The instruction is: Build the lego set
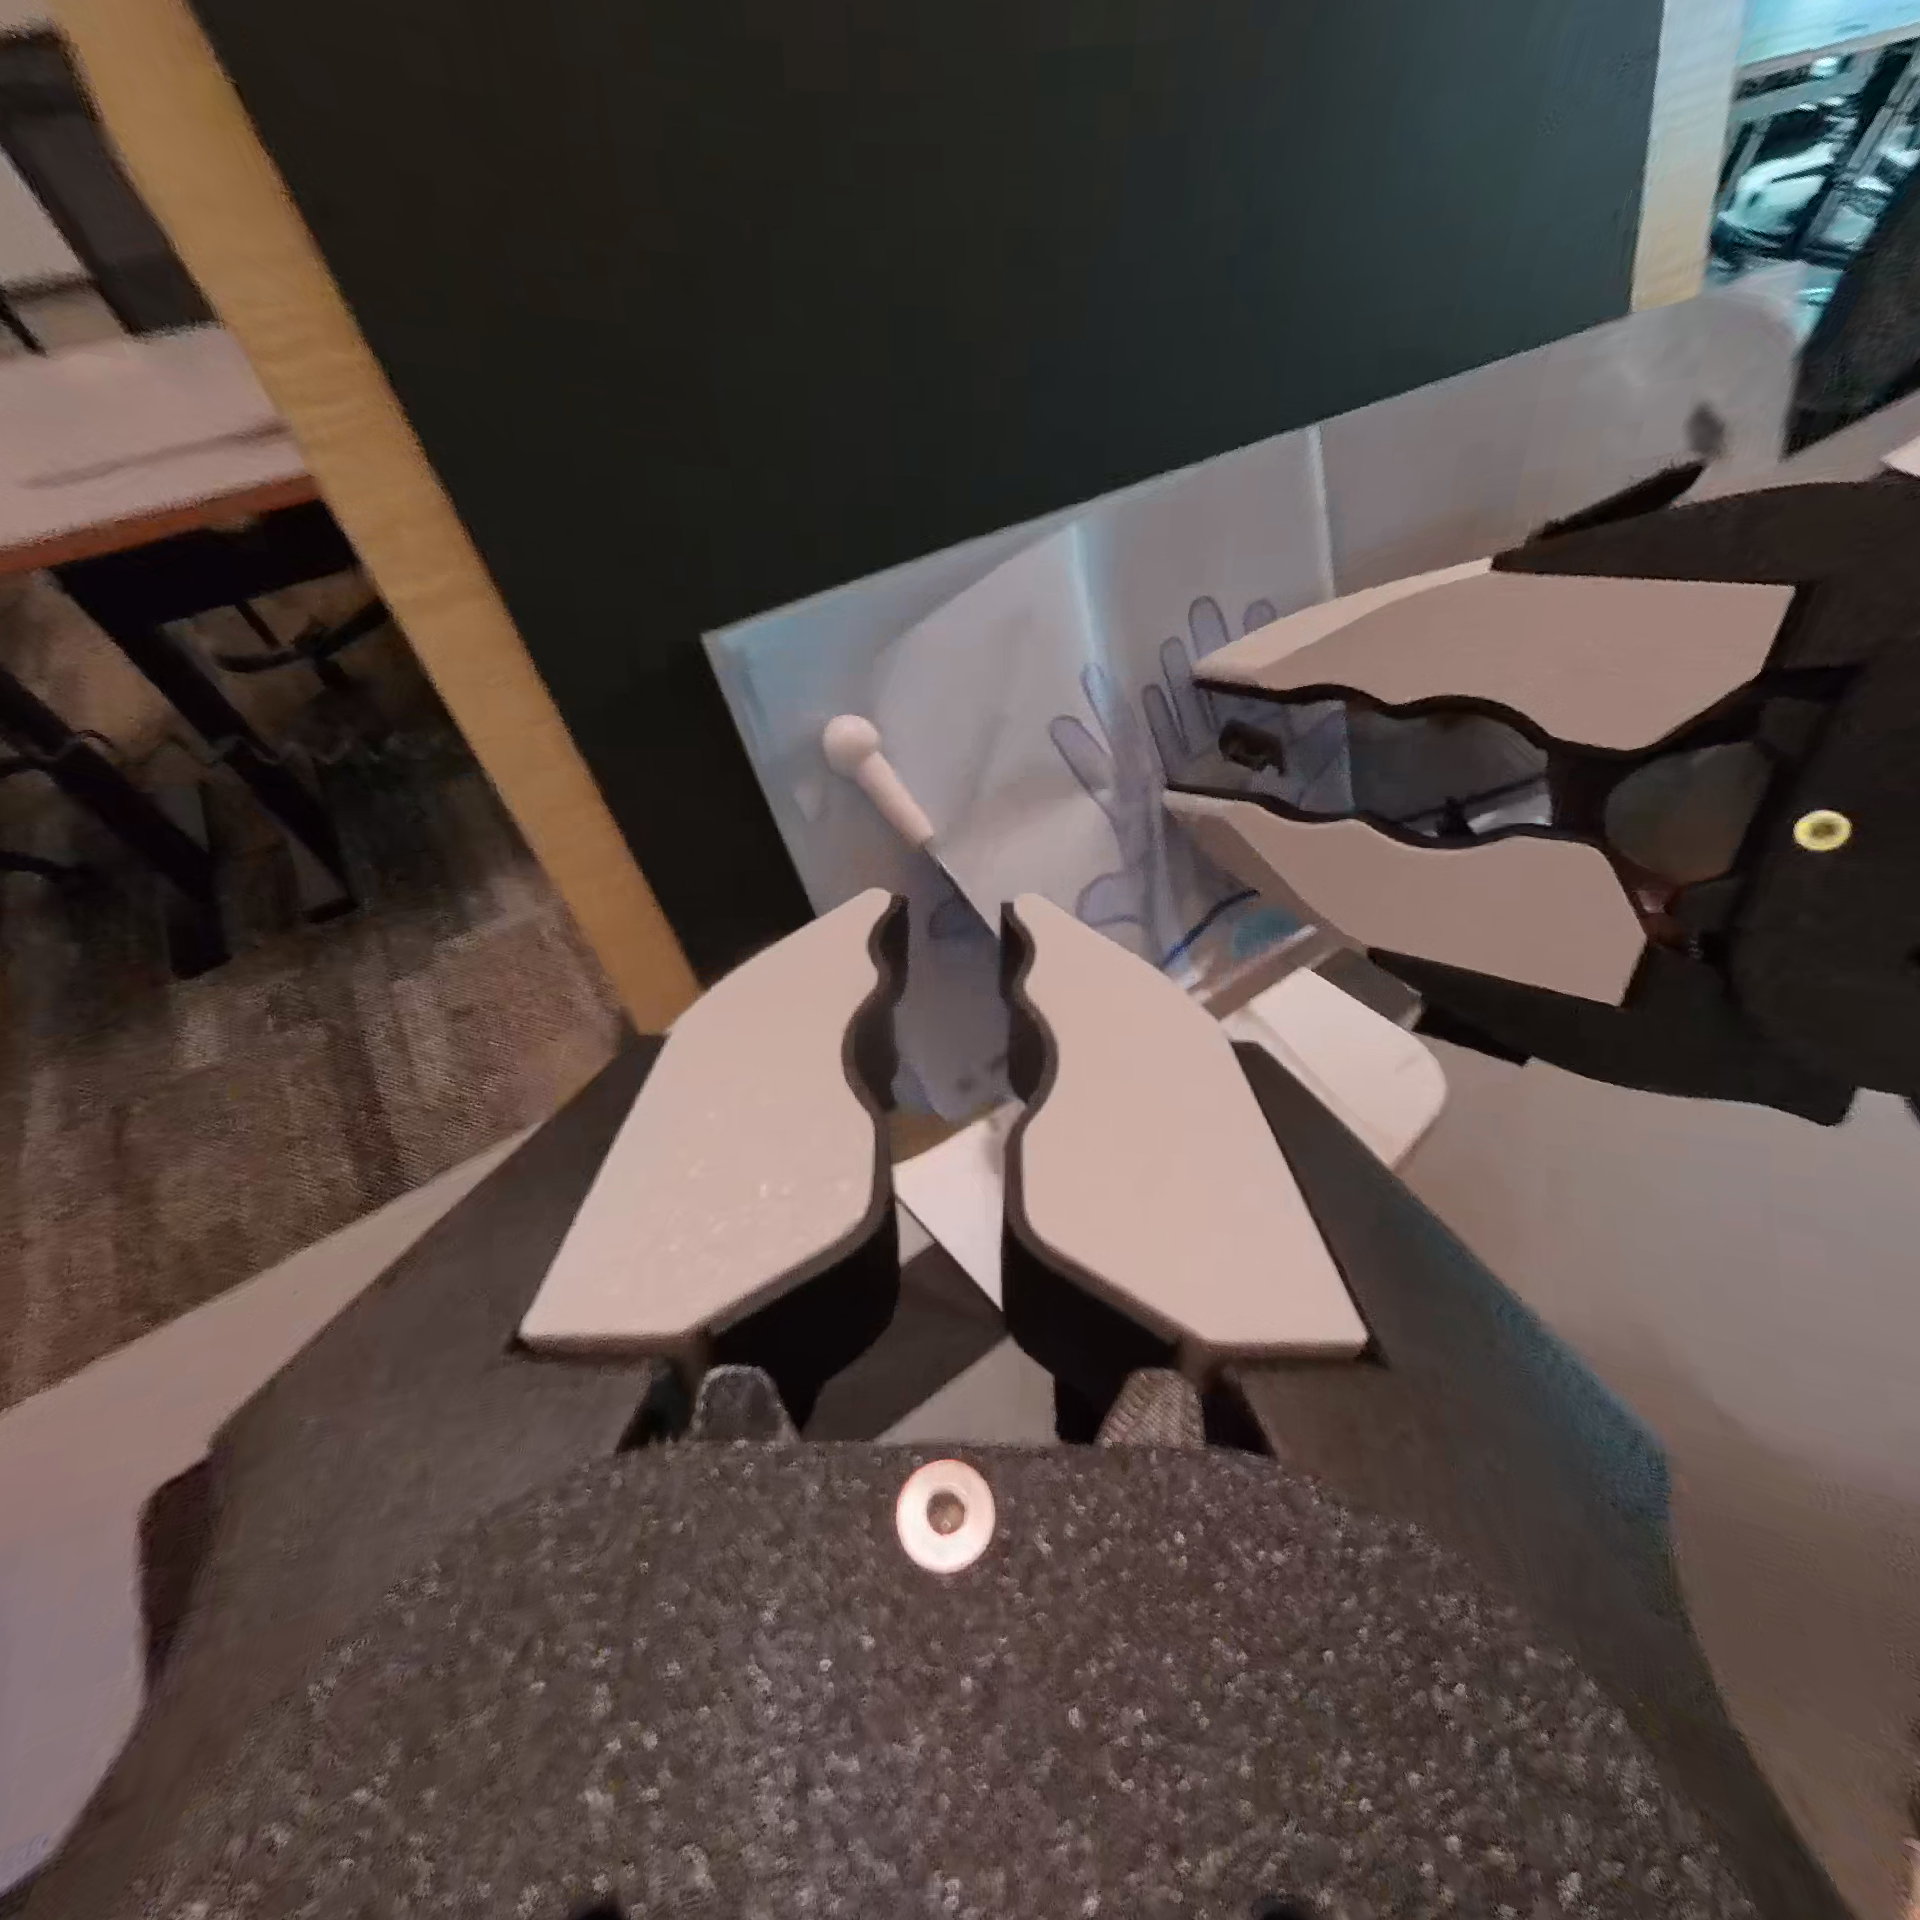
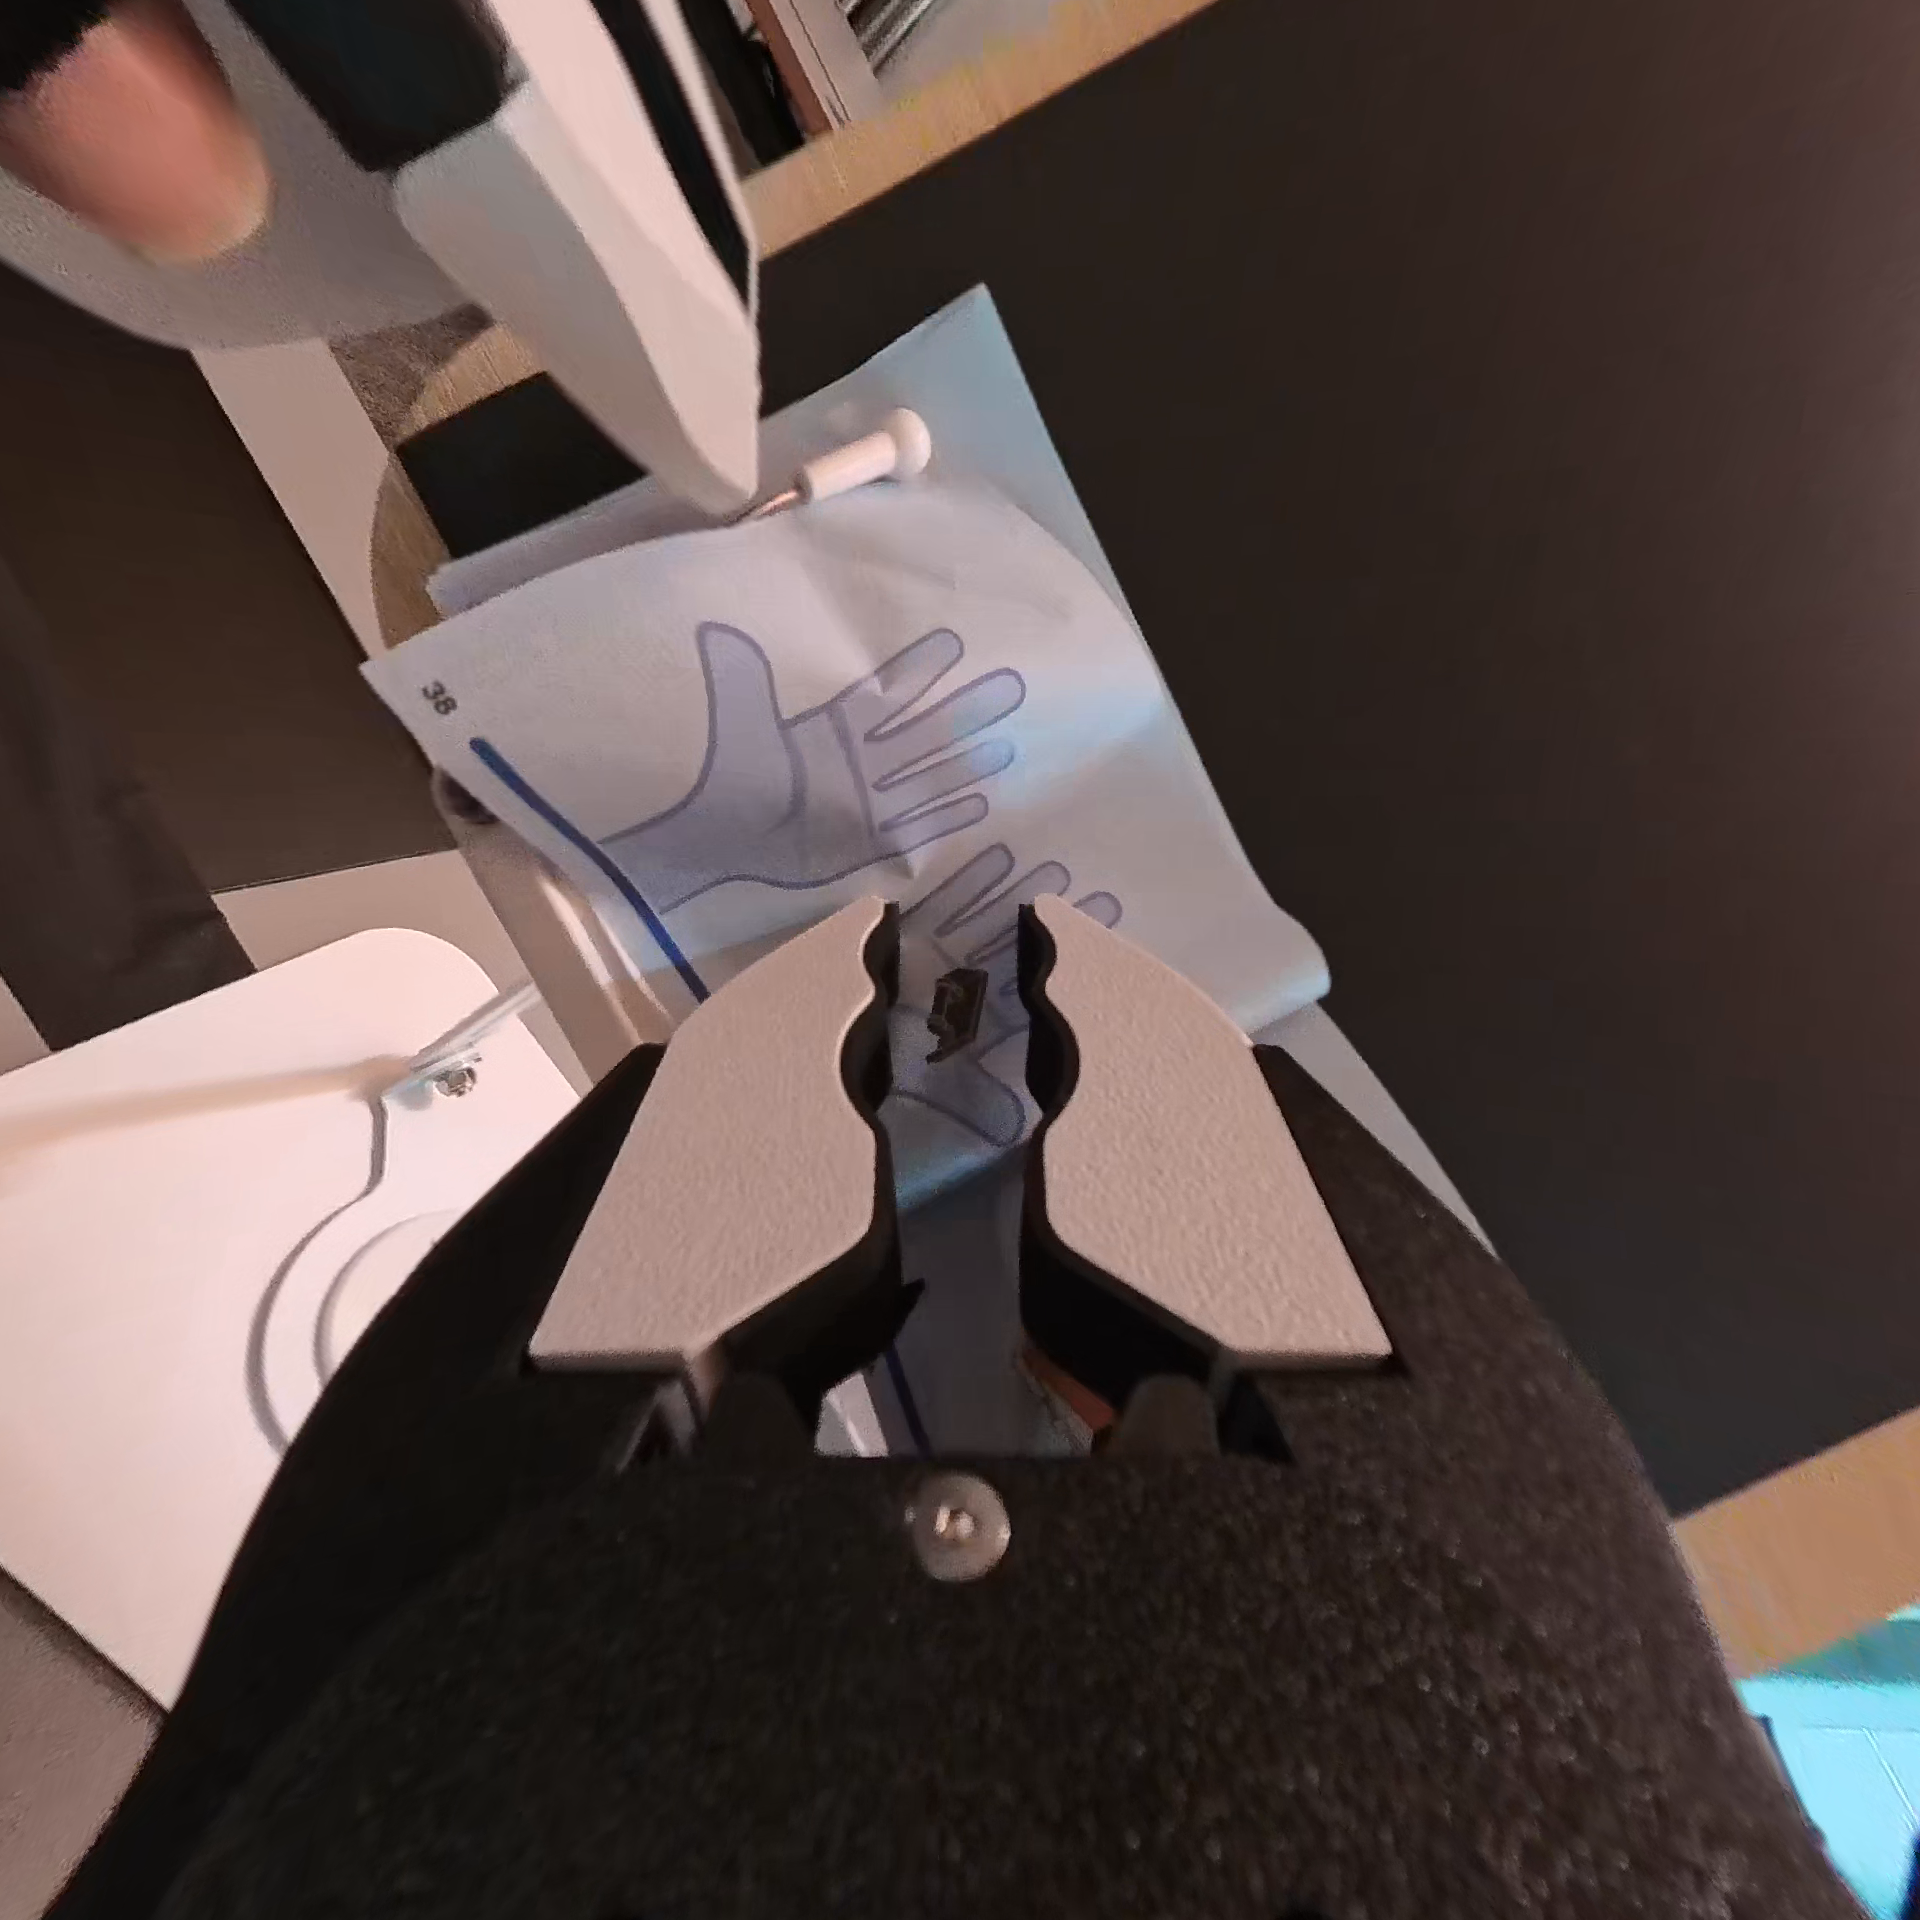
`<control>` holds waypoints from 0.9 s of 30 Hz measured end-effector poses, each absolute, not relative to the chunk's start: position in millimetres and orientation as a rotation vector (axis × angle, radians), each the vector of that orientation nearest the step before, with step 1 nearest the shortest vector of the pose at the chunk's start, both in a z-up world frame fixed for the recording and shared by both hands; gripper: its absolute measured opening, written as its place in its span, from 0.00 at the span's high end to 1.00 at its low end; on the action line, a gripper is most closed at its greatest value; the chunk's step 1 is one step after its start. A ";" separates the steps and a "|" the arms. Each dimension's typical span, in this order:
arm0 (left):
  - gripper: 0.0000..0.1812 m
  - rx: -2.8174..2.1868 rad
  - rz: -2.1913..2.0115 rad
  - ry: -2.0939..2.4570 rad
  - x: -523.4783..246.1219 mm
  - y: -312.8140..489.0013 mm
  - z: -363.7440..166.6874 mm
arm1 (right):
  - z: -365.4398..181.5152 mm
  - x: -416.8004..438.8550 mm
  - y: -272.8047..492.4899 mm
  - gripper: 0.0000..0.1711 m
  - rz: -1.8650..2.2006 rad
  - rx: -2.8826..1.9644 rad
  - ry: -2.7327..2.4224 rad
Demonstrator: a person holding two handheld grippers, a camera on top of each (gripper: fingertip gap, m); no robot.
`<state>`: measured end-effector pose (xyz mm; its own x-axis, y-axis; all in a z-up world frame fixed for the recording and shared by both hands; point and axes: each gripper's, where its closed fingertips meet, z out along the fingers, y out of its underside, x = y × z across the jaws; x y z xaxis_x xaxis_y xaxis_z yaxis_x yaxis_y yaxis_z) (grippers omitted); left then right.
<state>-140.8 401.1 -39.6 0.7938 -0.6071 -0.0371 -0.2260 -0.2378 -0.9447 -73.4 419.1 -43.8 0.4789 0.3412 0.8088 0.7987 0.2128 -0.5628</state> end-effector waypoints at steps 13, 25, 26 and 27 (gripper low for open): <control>0.97 -1.874 -0.528 0.564 -117.7 420.5 -43.2 | -40.2 -51.7 419.7 0.88 -0.477 -1.386 -1.104; 0.96 -1.668 -0.689 0.423 -144.0 403.4 -40.5 | -43.2 -73.0 418.6 0.92 -0.597 -1.291 -1.229; 0.96 -1.644 -0.671 0.443 -143.3 401.4 -39.6 | -45.0 -76.1 418.0 0.93 -0.623 -1.267 -1.257; 0.96 -1.629 -0.642 0.464 -142.6 400.4 -39.2 | -46.3 -79.0 417.7 0.94 -0.640 -1.249 -1.276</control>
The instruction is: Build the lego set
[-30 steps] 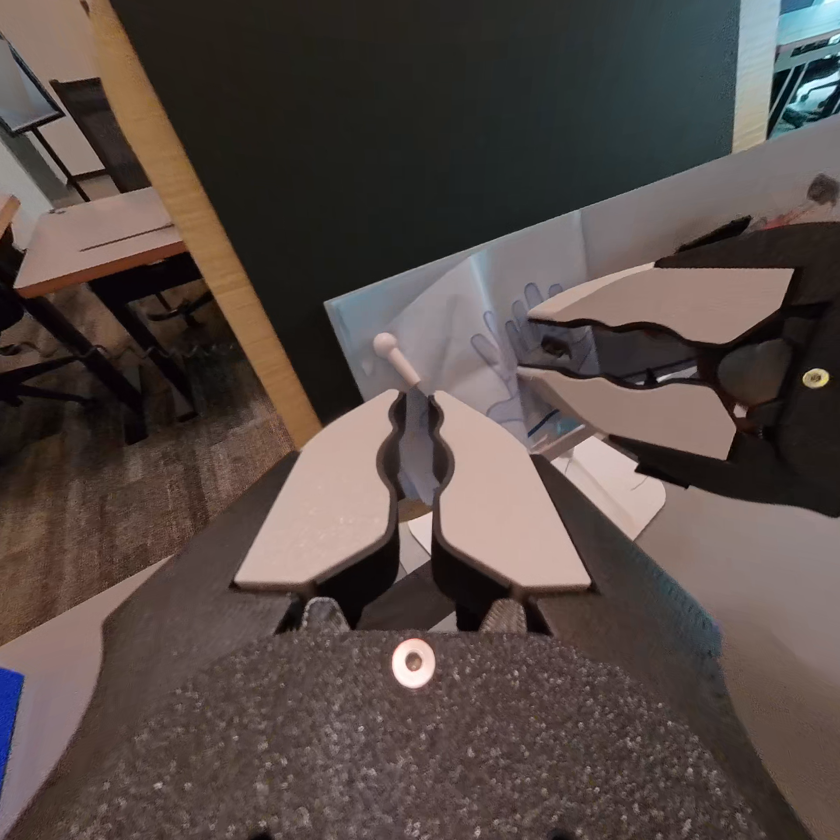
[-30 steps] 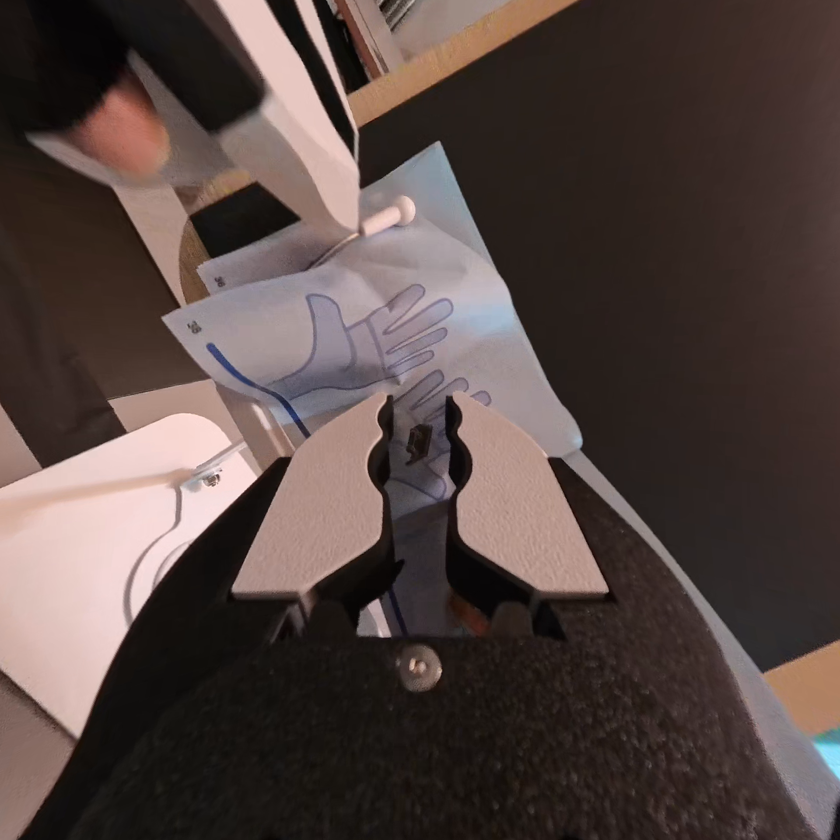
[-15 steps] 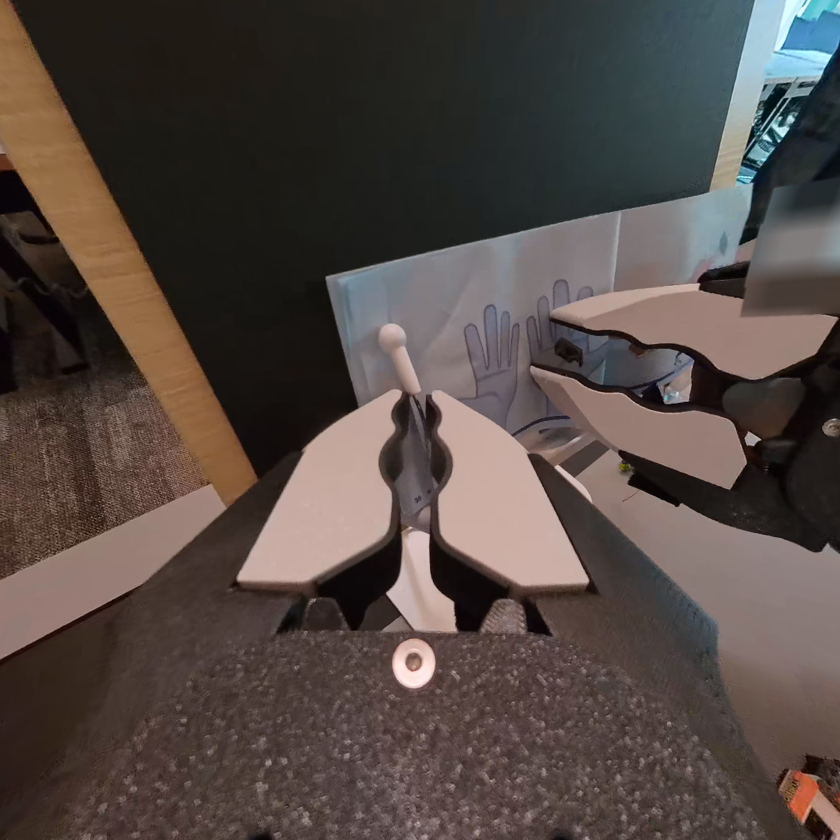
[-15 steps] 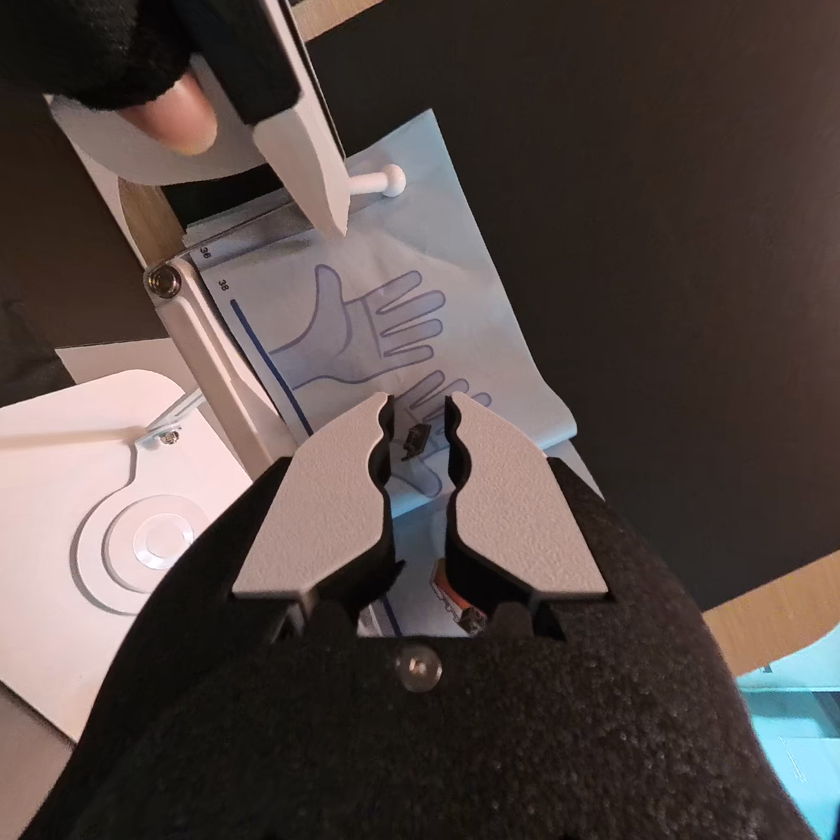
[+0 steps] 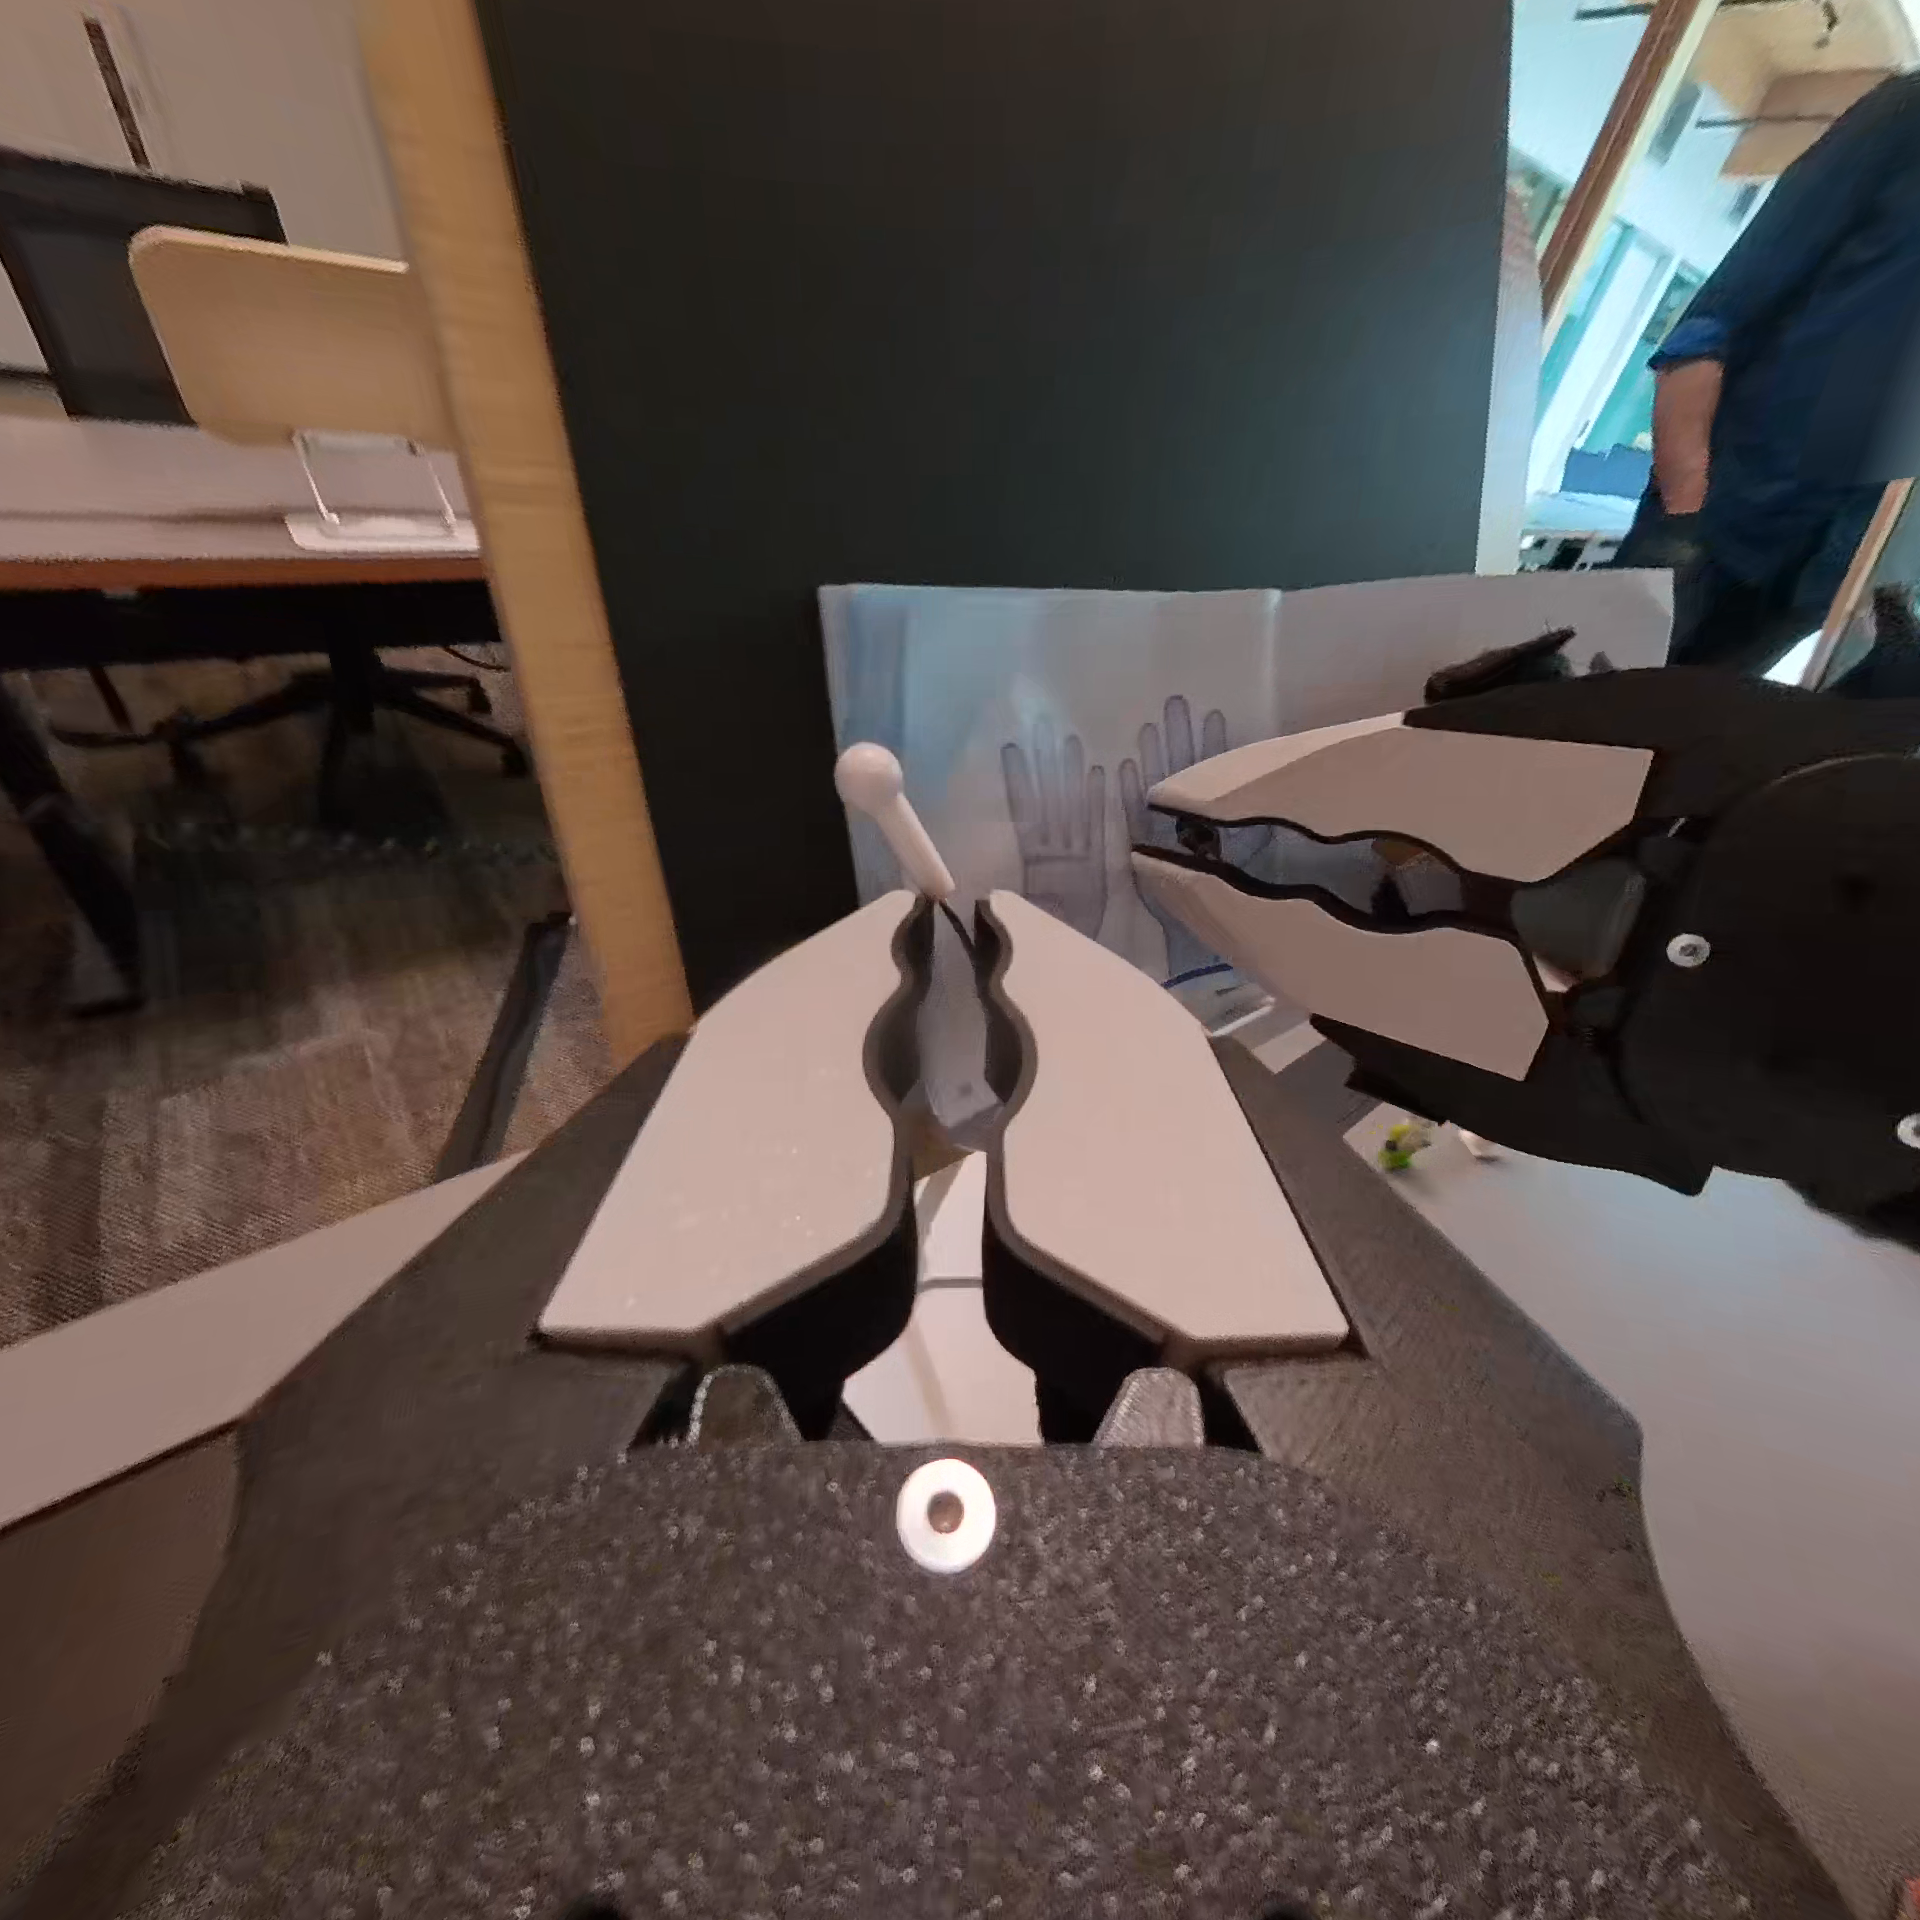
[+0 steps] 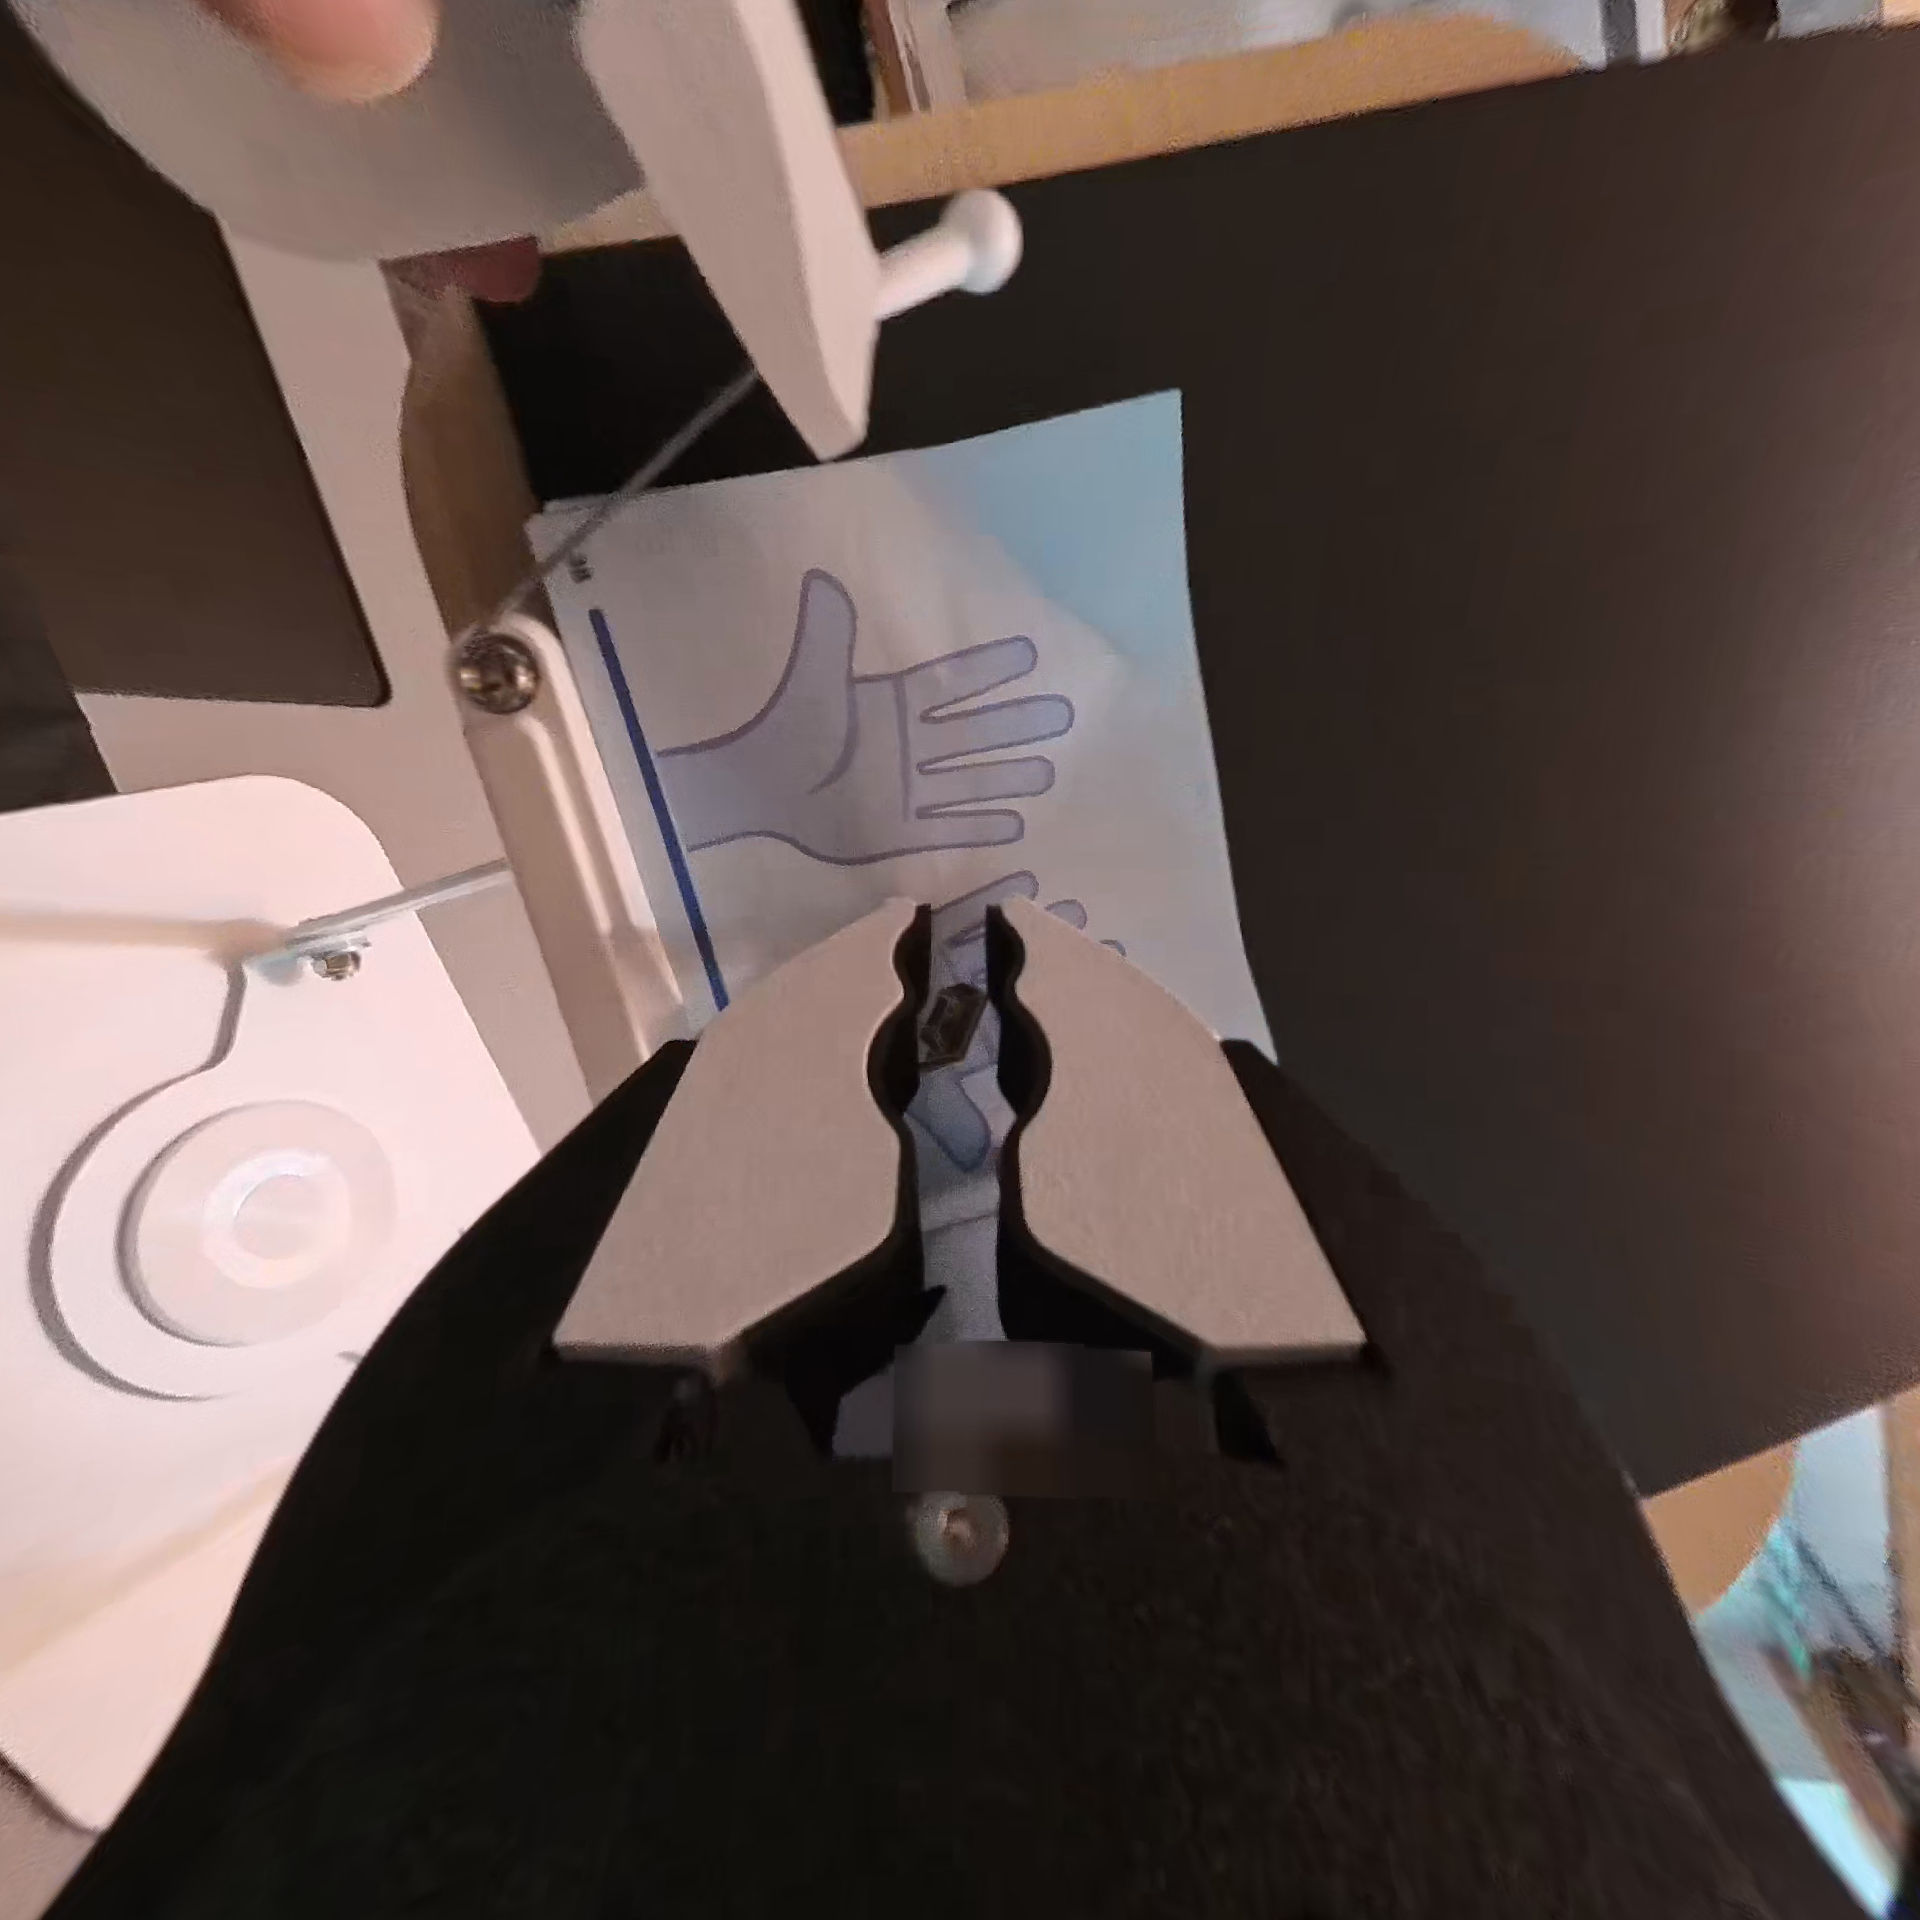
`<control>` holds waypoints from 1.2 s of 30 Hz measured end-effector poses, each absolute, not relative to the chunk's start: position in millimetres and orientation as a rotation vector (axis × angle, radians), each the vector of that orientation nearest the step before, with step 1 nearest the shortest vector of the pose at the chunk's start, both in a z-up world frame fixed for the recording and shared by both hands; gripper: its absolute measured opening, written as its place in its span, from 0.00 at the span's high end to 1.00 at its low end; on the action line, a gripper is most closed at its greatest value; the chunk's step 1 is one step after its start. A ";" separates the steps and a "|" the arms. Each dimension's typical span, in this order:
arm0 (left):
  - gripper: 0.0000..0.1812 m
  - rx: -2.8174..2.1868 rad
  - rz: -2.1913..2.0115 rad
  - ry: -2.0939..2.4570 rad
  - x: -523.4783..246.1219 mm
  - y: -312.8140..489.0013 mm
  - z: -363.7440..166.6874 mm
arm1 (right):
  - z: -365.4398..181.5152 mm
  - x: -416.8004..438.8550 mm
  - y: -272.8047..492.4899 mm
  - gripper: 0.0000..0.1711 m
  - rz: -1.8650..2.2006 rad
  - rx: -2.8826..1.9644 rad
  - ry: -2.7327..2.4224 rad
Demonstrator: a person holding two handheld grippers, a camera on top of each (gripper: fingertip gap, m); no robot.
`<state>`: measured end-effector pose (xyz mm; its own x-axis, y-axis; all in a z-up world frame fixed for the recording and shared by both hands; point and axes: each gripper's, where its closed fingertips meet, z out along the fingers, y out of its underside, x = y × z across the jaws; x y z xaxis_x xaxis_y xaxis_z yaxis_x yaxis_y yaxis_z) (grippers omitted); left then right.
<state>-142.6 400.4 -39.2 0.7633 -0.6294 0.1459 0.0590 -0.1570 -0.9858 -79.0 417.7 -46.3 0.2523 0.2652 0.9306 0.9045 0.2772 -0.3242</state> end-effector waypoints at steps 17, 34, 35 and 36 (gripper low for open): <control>0.97 -1.736 -0.317 0.759 -104.4 412.9 -46.7 | -50.6 -88.3 415.8 0.87 -0.495 -1.274 -1.304; 0.95 -1.578 -0.248 0.862 -49.5 360.1 -28.4 | -55.5 33.6 403.8 0.87 -0.375 -1.537 -0.937; 0.95 -1.583 -0.246 0.892 -37.3 361.5 -27.9 | -58.5 39.7 406.7 0.87 -0.348 -1.552 -0.915; 0.95 -1.596 -0.247 0.926 -24.8 363.6 -28.7 | -59.7 42.6 408.3 0.87 -0.306 -1.555 -0.897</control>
